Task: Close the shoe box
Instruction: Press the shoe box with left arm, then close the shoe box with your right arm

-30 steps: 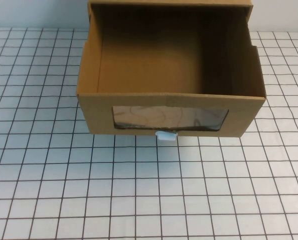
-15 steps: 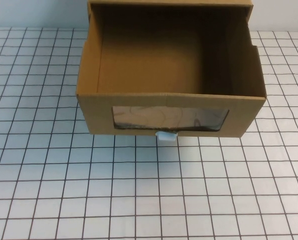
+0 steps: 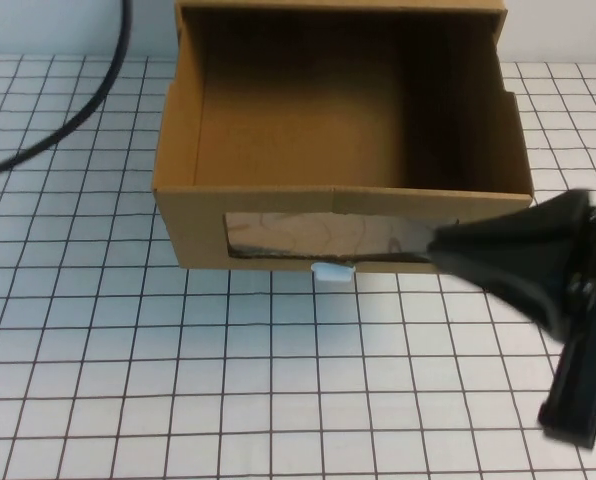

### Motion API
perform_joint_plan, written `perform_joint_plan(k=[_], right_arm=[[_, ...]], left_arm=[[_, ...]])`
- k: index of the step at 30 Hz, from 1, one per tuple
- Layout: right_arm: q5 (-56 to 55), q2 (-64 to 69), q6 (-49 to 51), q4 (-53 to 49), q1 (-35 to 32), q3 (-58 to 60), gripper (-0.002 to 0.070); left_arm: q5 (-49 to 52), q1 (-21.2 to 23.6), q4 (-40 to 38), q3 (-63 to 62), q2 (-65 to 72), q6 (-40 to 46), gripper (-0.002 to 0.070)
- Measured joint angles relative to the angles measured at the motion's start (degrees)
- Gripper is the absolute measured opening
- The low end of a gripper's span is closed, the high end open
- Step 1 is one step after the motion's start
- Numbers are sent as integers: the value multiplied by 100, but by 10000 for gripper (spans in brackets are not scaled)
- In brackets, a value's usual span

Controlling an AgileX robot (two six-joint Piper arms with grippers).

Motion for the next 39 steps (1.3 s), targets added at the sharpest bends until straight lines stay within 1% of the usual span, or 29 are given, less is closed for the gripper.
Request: perform_joint_plan(k=[3, 6, 9, 12, 15, 17, 20, 24, 29, 33, 39], right_arm=[[149, 281, -1440, 34, 690, 0, -13], [200, 589, -2951, -73, 1210, 0, -13], [110, 996, -4033, -128, 1468, 0, -13], [-241, 1369, -5131, -137, 1539, 0, -13], [-897, 1692, -6252, -141, 1541, 22, -14], [-1312, 1920, -6746, -141, 1541, 49, -13], [-1709, 2284, -7078, -130, 1541, 61, -13], [-1950, 2732, -7208, -63, 1541, 61, -13], [-2873, 3404, -7250, 413, 1541, 35, -13], [-2976, 3885, -7253, 497, 1343, -294, -14], [-2849, 4529, -7276, 659, 791, -1201, -13]], left_arm=[[381, 0, -921, -700, 879, 597, -2], [594, -22, -1476, -1444, 1672, 895, -2], [713, -149, -1635, -2146, 2394, 985, -2], [804, -422, -1675, -2798, 3054, 998, -2], [879, -700, -1687, -3420, 3569, 998, -2], [921, -829, -1687, -3787, 3884, 886, -2], [968, -895, -1666, -4215, 4255, 643, -2], [1016, -895, -1619, -4588, 4624, 416, -2], [1086, -895, -1606, -4647, 4827, 372, -3], [1096, -895, -1593, -4647, 4902, 359, -2], [1140, -895, -1581, -4647, 4929, 359, -2]])
